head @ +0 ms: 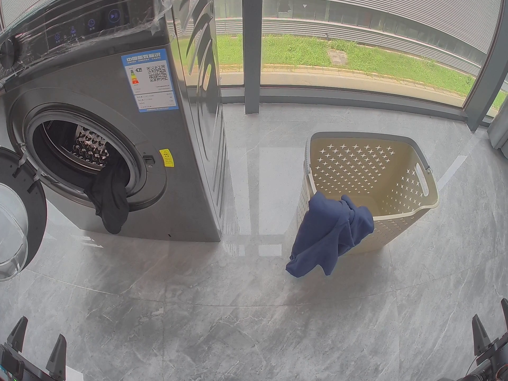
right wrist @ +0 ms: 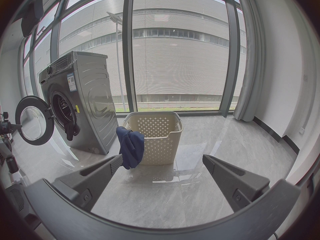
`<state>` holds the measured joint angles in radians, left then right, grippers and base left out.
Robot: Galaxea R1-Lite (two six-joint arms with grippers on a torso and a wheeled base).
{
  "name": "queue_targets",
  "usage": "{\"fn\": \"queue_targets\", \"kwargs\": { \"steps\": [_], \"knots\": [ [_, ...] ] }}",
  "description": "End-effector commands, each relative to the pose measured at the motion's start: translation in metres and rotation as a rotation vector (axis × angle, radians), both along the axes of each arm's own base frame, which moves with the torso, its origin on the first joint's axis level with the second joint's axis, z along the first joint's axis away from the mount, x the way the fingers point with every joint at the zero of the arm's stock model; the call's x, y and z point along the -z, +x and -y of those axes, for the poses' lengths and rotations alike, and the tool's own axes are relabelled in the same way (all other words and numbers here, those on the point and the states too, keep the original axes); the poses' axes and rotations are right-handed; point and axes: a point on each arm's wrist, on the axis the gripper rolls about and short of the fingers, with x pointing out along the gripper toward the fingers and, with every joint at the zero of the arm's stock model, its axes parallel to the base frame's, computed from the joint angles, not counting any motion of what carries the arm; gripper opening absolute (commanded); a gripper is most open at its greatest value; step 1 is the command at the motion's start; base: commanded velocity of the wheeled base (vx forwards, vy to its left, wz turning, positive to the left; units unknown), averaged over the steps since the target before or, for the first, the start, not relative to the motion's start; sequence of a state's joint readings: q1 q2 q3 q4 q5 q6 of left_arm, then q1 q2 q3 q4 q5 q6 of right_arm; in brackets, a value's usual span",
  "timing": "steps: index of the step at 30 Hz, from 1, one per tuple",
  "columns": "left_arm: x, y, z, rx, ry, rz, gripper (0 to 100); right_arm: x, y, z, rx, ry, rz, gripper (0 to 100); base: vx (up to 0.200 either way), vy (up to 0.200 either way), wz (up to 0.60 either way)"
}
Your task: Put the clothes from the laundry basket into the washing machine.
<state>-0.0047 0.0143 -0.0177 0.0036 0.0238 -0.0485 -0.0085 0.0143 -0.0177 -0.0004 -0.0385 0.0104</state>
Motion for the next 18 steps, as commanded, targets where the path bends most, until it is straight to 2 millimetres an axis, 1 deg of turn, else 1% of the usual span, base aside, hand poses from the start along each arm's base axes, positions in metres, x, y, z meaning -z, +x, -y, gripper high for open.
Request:
{"fn": "queue_targets", "kwargs": {
  "steps": [1,15,18],
  "knots": [
    [0.0051,0.0003,0.0,-0.001,0.001,-0.004,100,0.005,0.0007,0.0,0.001,0.0,-0.008,100,0.0,-0.2,0.0],
    [0.0051,0.0003,0.0,0.001,-0.001,-0.004,100,0.005,0.0007,0.0,-0.001,-0.001,-0.008,100,0.0,-0.2,0.0],
    [0.0051,0.0003,0.0,0.001,-0.001,-0.004,100,0.005,0.0007,0.0,0.001,-0.001,-0.008,100,0.0,0.0,0.0]
  ]
}}
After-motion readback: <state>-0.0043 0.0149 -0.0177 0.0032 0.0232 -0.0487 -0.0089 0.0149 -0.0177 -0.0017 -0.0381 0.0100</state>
